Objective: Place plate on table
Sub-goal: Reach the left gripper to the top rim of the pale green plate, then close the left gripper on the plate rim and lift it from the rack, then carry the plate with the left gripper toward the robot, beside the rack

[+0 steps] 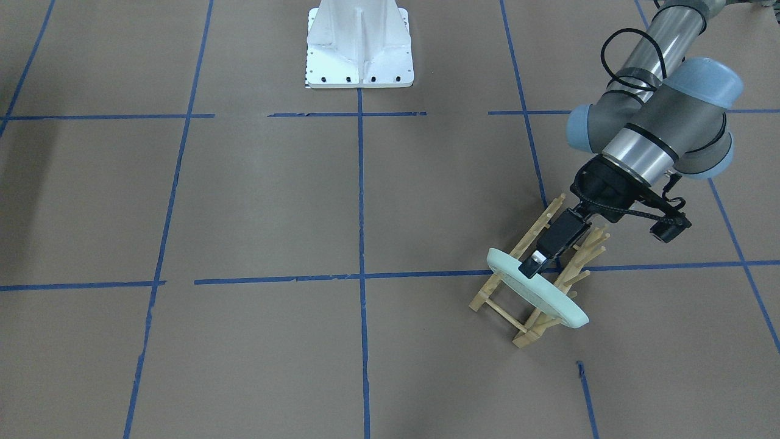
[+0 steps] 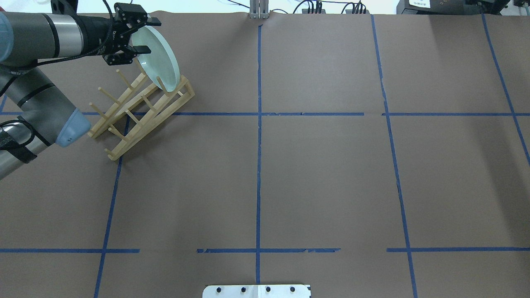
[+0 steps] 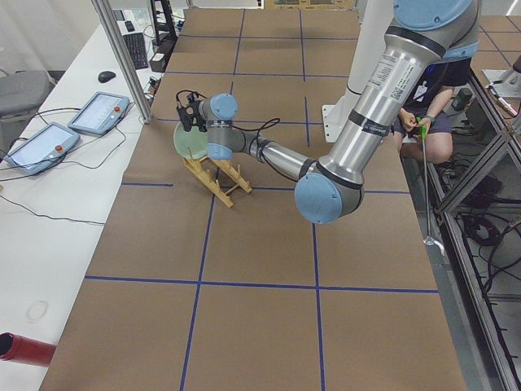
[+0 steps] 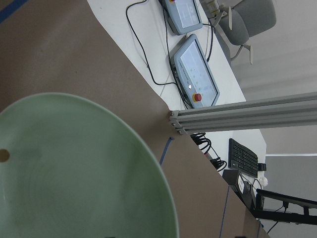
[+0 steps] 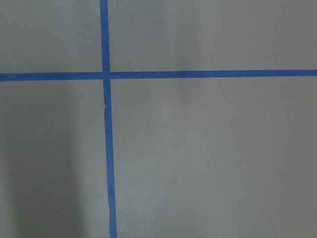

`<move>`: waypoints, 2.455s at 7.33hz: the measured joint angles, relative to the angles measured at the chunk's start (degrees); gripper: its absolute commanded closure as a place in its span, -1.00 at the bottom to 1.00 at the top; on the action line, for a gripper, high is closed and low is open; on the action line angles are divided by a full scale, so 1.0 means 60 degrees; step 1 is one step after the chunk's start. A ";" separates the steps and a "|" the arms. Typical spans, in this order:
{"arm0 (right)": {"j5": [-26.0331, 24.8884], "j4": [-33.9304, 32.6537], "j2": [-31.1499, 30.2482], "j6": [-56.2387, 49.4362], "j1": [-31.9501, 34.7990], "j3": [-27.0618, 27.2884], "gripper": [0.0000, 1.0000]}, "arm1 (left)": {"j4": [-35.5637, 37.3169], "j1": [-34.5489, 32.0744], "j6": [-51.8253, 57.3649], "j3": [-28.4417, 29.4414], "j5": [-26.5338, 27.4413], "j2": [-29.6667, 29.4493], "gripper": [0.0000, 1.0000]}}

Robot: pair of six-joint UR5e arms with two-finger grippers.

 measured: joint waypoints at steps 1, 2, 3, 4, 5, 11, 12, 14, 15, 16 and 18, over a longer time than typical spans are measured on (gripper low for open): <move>0.0000 0.0000 0.0000 0.0000 -0.0002 0.0000 -1.00 | 0.0001 0.0024 0.0022 0.0069 0.0003 -0.0046 0.18; 0.0000 0.0000 0.0000 0.0000 -0.0004 0.0000 -1.00 | 0.0002 0.0034 0.0035 0.0099 0.0001 -0.0060 0.27; 0.0000 0.0000 0.0000 0.0000 -0.0001 0.0000 -1.00 | 0.0006 0.0038 0.0042 0.0113 -0.0005 -0.0060 0.34; 0.0000 0.0000 0.0000 0.0000 0.0002 0.0000 -1.00 | 0.0012 0.0040 0.0048 0.0117 -0.0009 -0.0060 0.42; 0.0000 0.0000 0.0000 0.0000 0.0001 0.0000 -1.00 | 0.0015 0.0041 0.0054 0.0117 -0.0010 -0.0060 0.63; 0.0000 -0.0002 0.0000 0.0000 -0.0010 0.0000 -1.00 | -0.0617 -0.0095 0.0034 0.0052 -0.0048 0.0077 1.00; 0.0000 -0.0006 0.0000 0.0000 -0.0010 0.0000 -1.00 | -0.1101 -0.0132 0.0012 0.0047 -0.0052 0.0215 1.00; 0.0000 -0.0001 0.0000 0.0000 -0.0010 0.0000 -1.00 | -0.1902 -0.0238 -0.0100 0.0015 -0.0071 0.0428 1.00; 0.0000 -0.0003 0.0000 0.0000 -0.0010 0.0000 -1.00 | -0.2195 -0.0405 -0.0269 -0.0036 -0.0090 0.0455 1.00; 0.0000 -0.0009 0.0000 0.0000 -0.0011 0.0000 -1.00 | -0.2366 -0.0687 -0.0502 -0.0139 -0.0211 0.0450 1.00; 0.0000 -0.0011 0.0000 0.0000 -0.0011 0.0000 -1.00 | -0.2260 -0.1536 -0.0762 -0.0351 -0.1253 0.0326 1.00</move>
